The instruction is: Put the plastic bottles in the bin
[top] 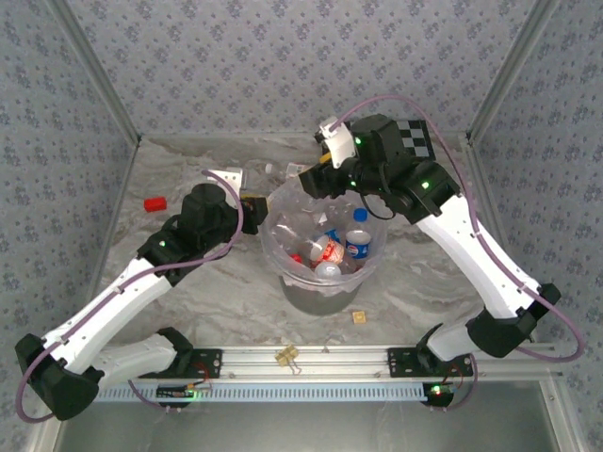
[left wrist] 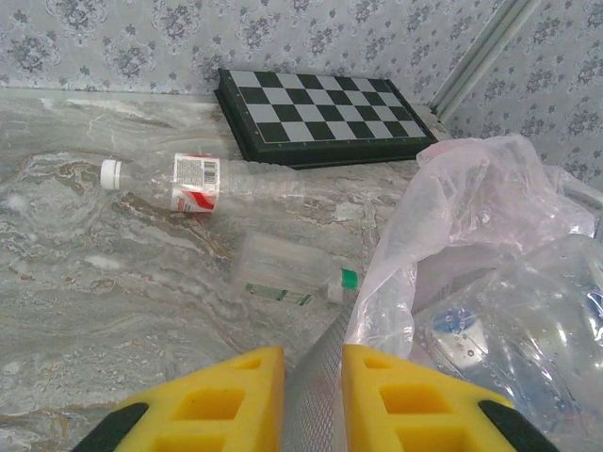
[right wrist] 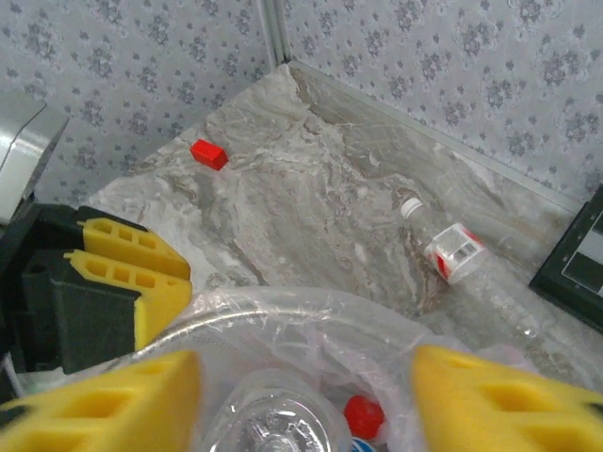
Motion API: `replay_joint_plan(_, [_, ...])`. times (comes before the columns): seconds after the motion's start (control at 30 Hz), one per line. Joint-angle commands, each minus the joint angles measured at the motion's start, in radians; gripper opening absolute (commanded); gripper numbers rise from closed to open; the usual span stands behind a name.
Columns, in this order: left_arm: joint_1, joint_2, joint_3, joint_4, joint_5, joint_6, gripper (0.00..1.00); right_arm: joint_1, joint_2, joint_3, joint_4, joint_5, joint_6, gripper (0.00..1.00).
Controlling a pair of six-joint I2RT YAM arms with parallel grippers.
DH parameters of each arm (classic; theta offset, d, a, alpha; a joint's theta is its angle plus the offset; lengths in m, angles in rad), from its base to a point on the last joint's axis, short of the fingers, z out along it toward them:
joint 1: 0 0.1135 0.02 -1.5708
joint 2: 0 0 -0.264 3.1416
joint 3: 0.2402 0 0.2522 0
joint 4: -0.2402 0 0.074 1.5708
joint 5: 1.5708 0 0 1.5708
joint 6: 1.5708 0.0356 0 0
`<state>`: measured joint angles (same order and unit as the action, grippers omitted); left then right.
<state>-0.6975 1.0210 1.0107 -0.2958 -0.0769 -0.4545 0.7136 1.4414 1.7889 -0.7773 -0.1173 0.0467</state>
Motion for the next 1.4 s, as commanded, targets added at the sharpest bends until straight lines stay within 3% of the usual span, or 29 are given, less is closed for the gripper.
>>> replay_joint_plan(0.0, [0.003,-0.009,0.008,-0.003,-0.014,0.01,0.23,0.017,0.038,-0.015,-0.042,0.016,0.003,0.45])
replay_joint_plan(0.13, [0.003,-0.007,0.013,-0.003,-0.014,0.013,0.23,0.024,0.037,-0.166,0.01,0.002,0.056,0.35])
replay_joint_plan(0.33, [0.003,0.016,0.023,-0.003,-0.001,0.014,0.23,0.048,0.037,-0.344,0.103,-0.004,0.129,0.31])
replay_joint_plan(0.5, [0.003,0.016,0.028,-0.002,-0.001,0.014,0.23,0.054,-0.002,-0.34,0.102,0.022,0.13,0.31])
replay_joint_plan(0.6, [0.003,0.015,0.029,0.001,0.002,0.013,0.24,0.049,-0.038,-0.287,0.099,0.017,0.113,0.37])
replay_joint_plan(0.8, [0.003,-0.006,0.051,0.003,-0.001,0.022,0.38,0.017,-0.123,-0.215,0.127,0.022,0.093,0.49])
replay_joint_plan(1.0, [0.013,-0.025,0.098,-0.017,-0.017,0.034,0.6,-0.068,-0.182,-0.237,0.108,0.058,0.095,0.56])
replay_joint_plan(1.2, [0.057,-0.043,0.135,-0.043,-0.035,0.027,0.66,-0.194,-0.257,-0.282,0.082,0.05,0.149,0.58])
replay_joint_plan(1.37, [0.134,-0.054,0.125,-0.067,0.014,0.013,0.71,-0.305,-0.317,-0.354,0.065,0.023,0.216,0.58])
